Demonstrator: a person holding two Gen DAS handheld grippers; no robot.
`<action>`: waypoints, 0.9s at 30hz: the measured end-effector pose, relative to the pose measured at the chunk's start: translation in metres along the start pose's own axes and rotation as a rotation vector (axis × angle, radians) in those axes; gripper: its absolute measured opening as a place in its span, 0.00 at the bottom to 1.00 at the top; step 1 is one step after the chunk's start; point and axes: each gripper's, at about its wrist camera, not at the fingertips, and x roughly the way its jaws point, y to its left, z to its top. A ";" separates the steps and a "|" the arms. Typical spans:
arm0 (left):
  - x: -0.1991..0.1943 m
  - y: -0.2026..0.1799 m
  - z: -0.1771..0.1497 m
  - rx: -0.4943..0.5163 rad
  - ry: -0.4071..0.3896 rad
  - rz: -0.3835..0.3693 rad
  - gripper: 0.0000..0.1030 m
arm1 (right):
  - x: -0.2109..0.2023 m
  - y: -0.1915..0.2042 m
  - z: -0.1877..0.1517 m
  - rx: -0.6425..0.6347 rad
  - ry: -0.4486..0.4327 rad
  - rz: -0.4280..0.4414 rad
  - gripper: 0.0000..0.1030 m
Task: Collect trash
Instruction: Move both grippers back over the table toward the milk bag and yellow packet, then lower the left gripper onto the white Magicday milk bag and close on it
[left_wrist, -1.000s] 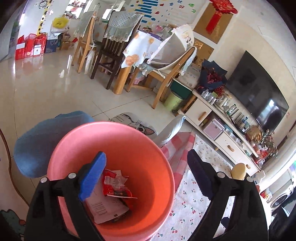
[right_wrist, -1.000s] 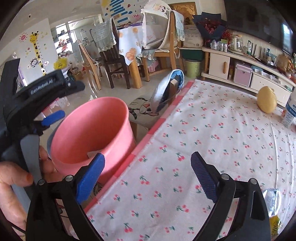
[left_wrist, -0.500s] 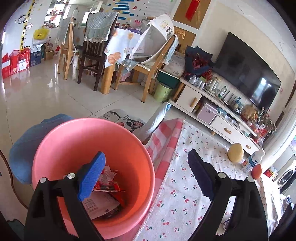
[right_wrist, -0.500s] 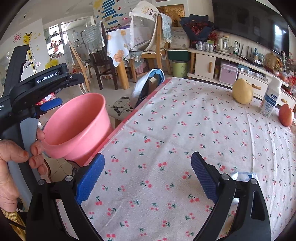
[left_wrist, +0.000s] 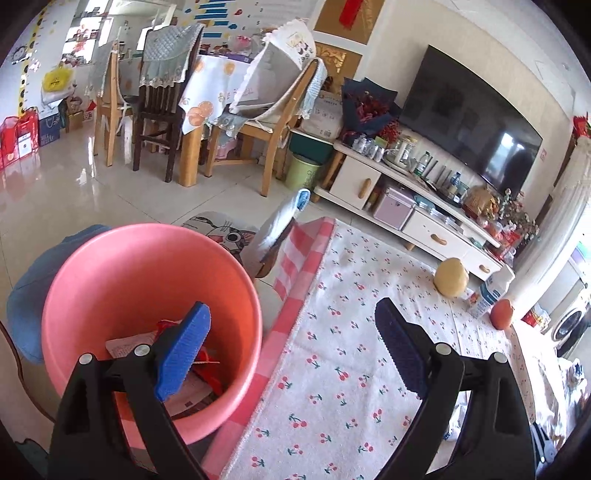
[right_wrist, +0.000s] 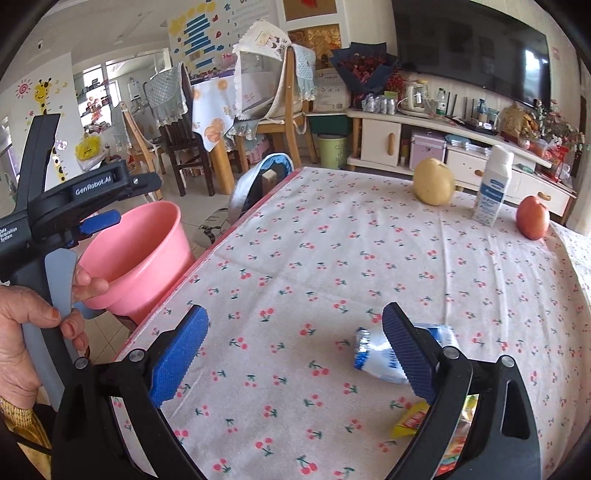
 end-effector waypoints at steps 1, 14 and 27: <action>0.000 -0.003 -0.002 0.008 0.002 -0.005 0.89 | -0.003 -0.004 -0.001 0.002 -0.008 -0.010 0.92; -0.004 -0.068 -0.041 0.178 0.054 -0.058 0.89 | -0.036 -0.044 -0.021 0.033 -0.022 -0.115 0.92; -0.020 -0.118 -0.091 0.333 0.087 -0.086 0.89 | -0.058 -0.081 -0.046 0.022 -0.014 -0.159 0.92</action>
